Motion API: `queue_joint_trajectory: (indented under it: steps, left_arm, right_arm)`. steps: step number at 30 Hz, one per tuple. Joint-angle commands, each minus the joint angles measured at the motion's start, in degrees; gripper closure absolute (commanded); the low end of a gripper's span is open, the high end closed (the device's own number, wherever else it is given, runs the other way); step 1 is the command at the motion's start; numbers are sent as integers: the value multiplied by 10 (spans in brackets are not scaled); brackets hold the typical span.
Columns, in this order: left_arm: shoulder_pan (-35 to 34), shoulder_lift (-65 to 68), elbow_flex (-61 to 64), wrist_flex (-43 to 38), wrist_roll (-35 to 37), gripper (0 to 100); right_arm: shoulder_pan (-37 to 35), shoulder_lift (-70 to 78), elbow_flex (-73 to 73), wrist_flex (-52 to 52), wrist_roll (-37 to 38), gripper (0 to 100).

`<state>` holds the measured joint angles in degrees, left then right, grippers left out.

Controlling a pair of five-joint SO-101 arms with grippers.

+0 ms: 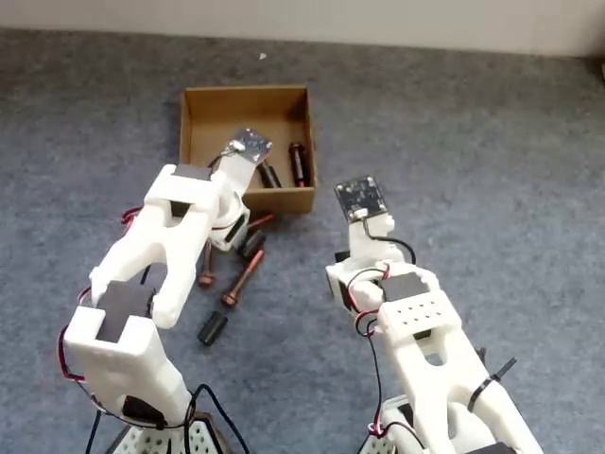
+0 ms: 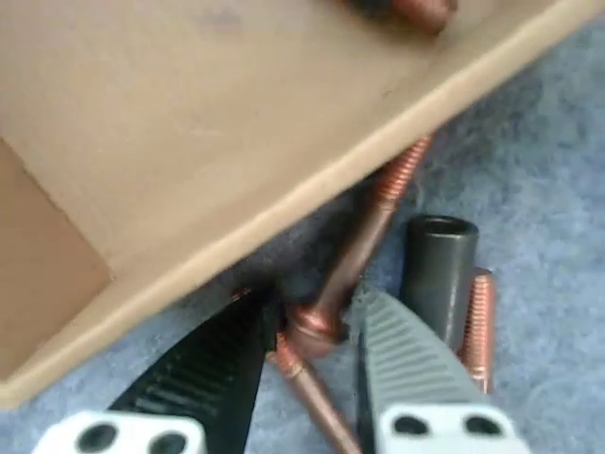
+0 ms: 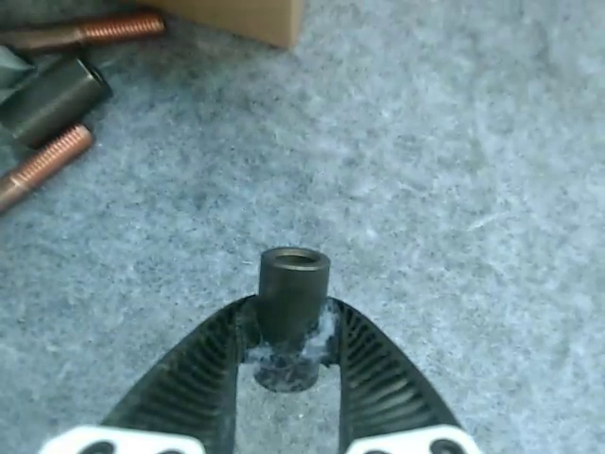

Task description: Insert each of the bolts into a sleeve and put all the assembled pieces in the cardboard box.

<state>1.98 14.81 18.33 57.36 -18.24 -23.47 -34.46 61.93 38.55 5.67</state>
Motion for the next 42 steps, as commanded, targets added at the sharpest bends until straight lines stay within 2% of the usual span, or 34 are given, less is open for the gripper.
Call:
queue_joint_trajectory:
  steps: [1,8,10,14,21,28,33,36,42]
  left_arm:
    - [9,-4,-11,-2,-8,918]
    - [42,-13,-15,65,-7,998]
    - [52,-35,-7,85,-6,994]
    - [62,-116,23,117,-5,995]
    - [40,-311,135,117,10,994]
    - [-54,-444,187,120,134,990]
    - [-119,-473,187,121,307,989]
    - [-140,-474,198,118,403,993]
    - [-144,-476,225,112,533,993]
  right_arm:
    - [8,-22,-2,-15,-1,993]
    - [8,-22,-2,-15,-1,993]
    - [8,-22,-2,-15,-1,993]
    - [8,-22,-2,-14,-1,993]
    - [8,-22,-2,-14,-1,993]
    - [8,-22,-1,-13,-1,993]
    - [8,-22,-1,-13,-1,993]
    - [8,-22,-1,-13,-1,993]
    - [8,-22,-1,-13,-1,993]
